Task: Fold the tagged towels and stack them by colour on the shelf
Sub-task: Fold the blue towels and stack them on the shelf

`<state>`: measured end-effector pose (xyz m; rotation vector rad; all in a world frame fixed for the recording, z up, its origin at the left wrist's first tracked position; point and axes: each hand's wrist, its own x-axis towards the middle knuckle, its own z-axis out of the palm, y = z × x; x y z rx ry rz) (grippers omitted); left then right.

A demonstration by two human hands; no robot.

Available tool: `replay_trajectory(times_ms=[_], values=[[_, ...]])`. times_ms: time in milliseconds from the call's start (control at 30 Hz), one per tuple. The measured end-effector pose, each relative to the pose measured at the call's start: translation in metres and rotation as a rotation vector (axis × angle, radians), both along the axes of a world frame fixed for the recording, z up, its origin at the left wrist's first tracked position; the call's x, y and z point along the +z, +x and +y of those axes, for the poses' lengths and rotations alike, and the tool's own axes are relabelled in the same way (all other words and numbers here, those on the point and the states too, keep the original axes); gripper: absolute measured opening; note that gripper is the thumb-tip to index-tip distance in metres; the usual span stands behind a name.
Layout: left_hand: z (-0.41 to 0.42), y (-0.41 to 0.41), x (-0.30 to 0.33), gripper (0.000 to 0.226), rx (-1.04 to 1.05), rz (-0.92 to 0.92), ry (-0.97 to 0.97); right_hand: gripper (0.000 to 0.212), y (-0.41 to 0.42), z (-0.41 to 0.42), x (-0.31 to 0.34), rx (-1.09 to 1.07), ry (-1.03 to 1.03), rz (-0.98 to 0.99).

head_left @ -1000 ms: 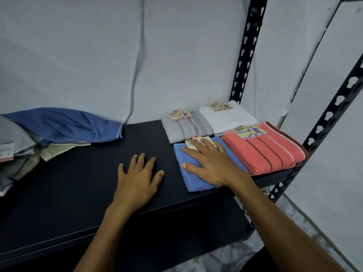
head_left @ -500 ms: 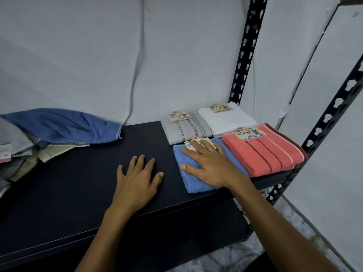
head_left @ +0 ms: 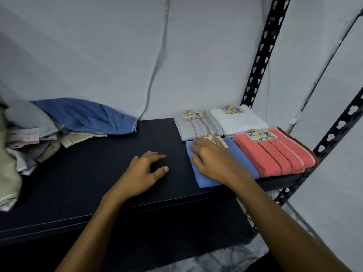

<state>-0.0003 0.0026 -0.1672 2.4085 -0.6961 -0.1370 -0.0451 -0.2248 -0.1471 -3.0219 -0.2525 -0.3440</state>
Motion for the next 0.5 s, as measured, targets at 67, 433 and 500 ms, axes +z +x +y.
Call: replay_trajectory(times_ms=[67,433,500], values=[[0.020,0.007,0.003,0.050,0.017,0.004,-0.008,0.032,0.007,0.018,0.006,0.052,0.025,0.005],[0.178,0.013,0.018,0.035,0.470,-0.499,0.064,0.044,0.080,0.178,-0.009,0.403,0.224,0.195],[0.205,0.010,0.024,0.027,0.608,-0.610,0.043,0.042,0.094,0.213,-0.013,0.435,0.239,0.174]])
